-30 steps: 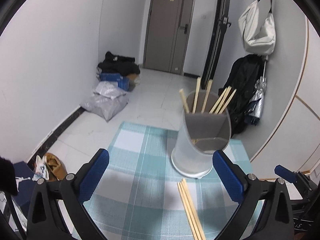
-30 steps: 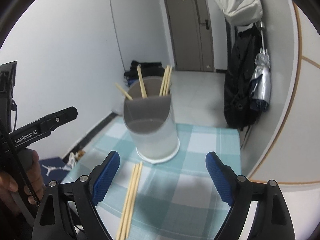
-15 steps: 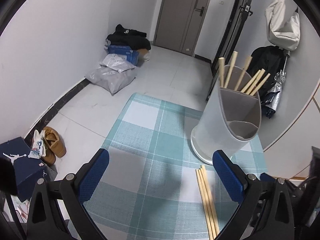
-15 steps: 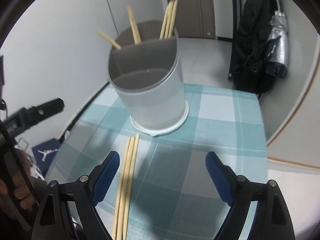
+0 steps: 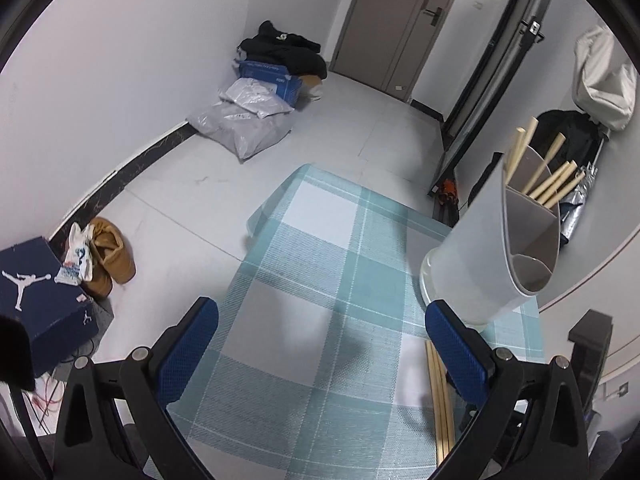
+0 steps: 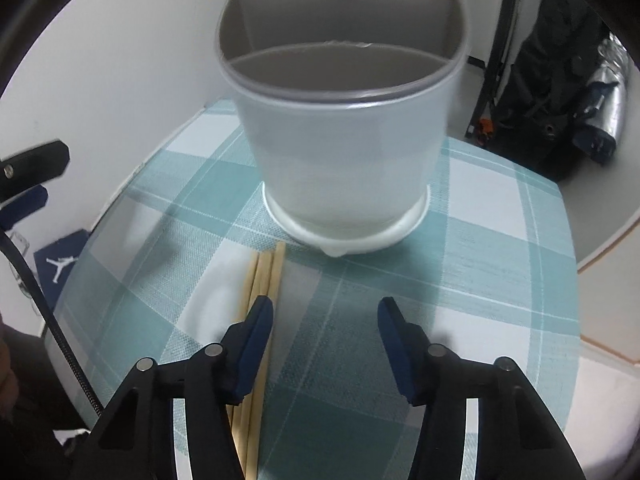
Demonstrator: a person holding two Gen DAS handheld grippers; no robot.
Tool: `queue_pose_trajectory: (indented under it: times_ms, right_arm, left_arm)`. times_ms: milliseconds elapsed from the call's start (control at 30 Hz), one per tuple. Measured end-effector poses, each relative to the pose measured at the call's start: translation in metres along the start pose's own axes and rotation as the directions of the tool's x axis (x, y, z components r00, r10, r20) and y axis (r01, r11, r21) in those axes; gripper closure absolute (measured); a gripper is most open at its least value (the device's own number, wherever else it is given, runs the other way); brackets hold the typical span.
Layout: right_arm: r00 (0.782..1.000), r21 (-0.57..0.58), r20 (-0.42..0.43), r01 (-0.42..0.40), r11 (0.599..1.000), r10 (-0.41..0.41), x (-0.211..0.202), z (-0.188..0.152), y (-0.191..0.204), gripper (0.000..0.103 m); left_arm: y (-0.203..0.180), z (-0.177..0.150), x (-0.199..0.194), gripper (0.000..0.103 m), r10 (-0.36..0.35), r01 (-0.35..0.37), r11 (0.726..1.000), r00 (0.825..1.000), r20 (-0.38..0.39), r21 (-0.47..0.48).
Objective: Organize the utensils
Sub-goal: 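Lower the right gripper onto the chopstick bundle and grasp one chopstick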
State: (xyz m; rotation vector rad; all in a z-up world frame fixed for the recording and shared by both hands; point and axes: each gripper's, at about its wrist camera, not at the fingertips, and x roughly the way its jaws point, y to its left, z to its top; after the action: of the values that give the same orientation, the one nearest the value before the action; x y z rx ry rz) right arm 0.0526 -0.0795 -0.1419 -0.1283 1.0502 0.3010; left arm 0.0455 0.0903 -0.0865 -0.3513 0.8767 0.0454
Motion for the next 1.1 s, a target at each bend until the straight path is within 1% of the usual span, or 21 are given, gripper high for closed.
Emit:
queue_pose_trajectory:
  times_ms: [33, 100, 167, 200, 233, 267, 333, 400, 433, 467, 500, 533, 567, 633, 733, 833, 900, 967, 1100]
  right_arm:
    - [1.0, -0.006, -0.007, -0.003, 1.0, 0.003, 0.002, -0.001, 0.003, 0.058]
    - [1.0, -0.028, 0.006, 0.016, 0.999, -0.015, 0.001, -0.001, 0.008, 0.059]
    - [0.999, -0.065, 0.015, 0.039, 0.997, -0.038, 0.001, -0.002, 0.017, 0.059]
    - [0.999, -0.071, 0.016, 0.043, 0.997, -0.042, 0.001, -0.002, 0.019, 0.059]
    - [0.999, -0.076, -0.005, 0.044, 0.996, -0.045, 0.004, -0.004, 0.021, 0.061]
    - [0.999, -0.071, 0.013, 0.043, 0.997, -0.042, 0.004, -0.004, 0.019, 0.063]
    - [0.999, -0.069, 0.012, 0.037, 0.997, -0.036, 0.003, -0.004, 0.02, 0.064]
    - [1.0, -0.067, 0.007, 0.021, 0.998, -0.021, 0.003, -0.002, 0.021, 0.069]
    - [1.0, -0.067, 0.008, 0.015, 0.998, -0.015, 0.002, -0.003, 0.022, 0.074]
    - [1.0, -0.068, 0.008, 0.011, 0.998, -0.011, 0.002, -0.003, 0.022, 0.081]
    - [1.0, -0.069, 0.004, 0.004, 0.998, -0.004, 0.001, -0.003, 0.022, 0.084]
    - [1.0, -0.066, -0.001, -0.007, 0.998, 0.007, 0.0, -0.003, 0.021, 0.093]
    - [1.0, -0.057, -0.008, -0.026, 0.998, 0.025, -0.001, -0.003, 0.019, 0.097]
    - [0.998, -0.032, -0.023, -0.058, 0.998, 0.057, -0.003, -0.004, 0.011, 0.098]
    - [0.997, -0.004, -0.039, -0.074, 0.997, 0.074, -0.014, -0.01, 0.001, 0.098]
    - [0.994, 0.0, -0.066, -0.087, 0.996, 0.087, -0.02, -0.021, -0.005, 0.098]
    - [0.993, -0.023, -0.083, -0.084, 0.996, 0.081, -0.022, -0.028, -0.003, 0.097]
    - [0.994, -0.038, -0.074, -0.083, 0.996, 0.08, -0.028, -0.032, -0.005, 0.095]
    - [0.996, -0.062, -0.073, -0.059, 0.996, 0.055, -0.026, -0.029, -0.003, 0.088]
  left_arm:
    - [0.002, 0.001, 0.001, 0.001, -0.003, 0.003, 1.0, 1.0, -0.009, -0.01]
    - [0.005, 0.001, 0.004, 0.001, -0.023, 0.022, 0.999, 0.999, -0.027, -0.027]
    - [0.006, 0.001, 0.004, 0.001, -0.028, 0.027, 0.999, 0.999, -0.028, -0.039]
    - [0.007, 0.001, 0.003, 0.001, -0.028, 0.027, 0.999, 0.999, -0.027, -0.04]
    - [0.006, 0.001, 0.003, 0.001, -0.027, 0.026, 0.999, 0.999, -0.025, -0.039]
    - [0.006, 0.001, 0.002, 0.001, -0.026, 0.025, 0.999, 0.999, -0.023, -0.038]
    - [0.006, 0.001, 0.001, 0.001, -0.02, 0.02, 0.999, 1.0, -0.018, -0.036]
    - [0.007, 0.002, 0.001, 0.001, -0.014, 0.013, 0.999, 1.0, -0.016, -0.034]
    - [0.007, 0.002, 0.001, 0.001, -0.012, 0.012, 0.999, 1.0, -0.015, -0.033]
    - [0.007, 0.002, 0.001, 0.001, -0.012, 0.012, 0.999, 1.0, -0.012, -0.032]
    - [0.007, 0.002, 0.001, 0.001, -0.009, 0.009, 1.0, 1.0, -0.01, -0.03]
    - [0.007, 0.002, 0.001, 0.001, -0.008, 0.008, 1.0, 1.0, -0.009, -0.03]
    - [0.006, 0.002, 0.001, 0.001, -0.011, 0.011, 0.999, 1.0, -0.009, -0.031]
    - [0.005, 0.003, 0.001, 0.001, -0.019, 0.018, 0.999, 1.0, -0.01, -0.035]
    - [0.004, 0.004, -0.003, 0.001, -0.038, 0.037, 0.999, 0.999, -0.005, -0.037]
    - [0.002, 0.006, -0.006, 0.001, -0.037, 0.037, 0.999, 0.999, 0.009, -0.034]
    - [0.003, 0.006, -0.006, 0.001, -0.038, 0.038, 0.999, 0.999, 0.006, -0.038]
    - [0.004, 0.007, -0.004, 0.001, -0.038, 0.038, 0.998, 0.999, 0.0, -0.043]
    - [0.006, 0.005, 0.0, 0.001, -0.058, 0.057, 0.997, 0.998, -0.017, -0.056]
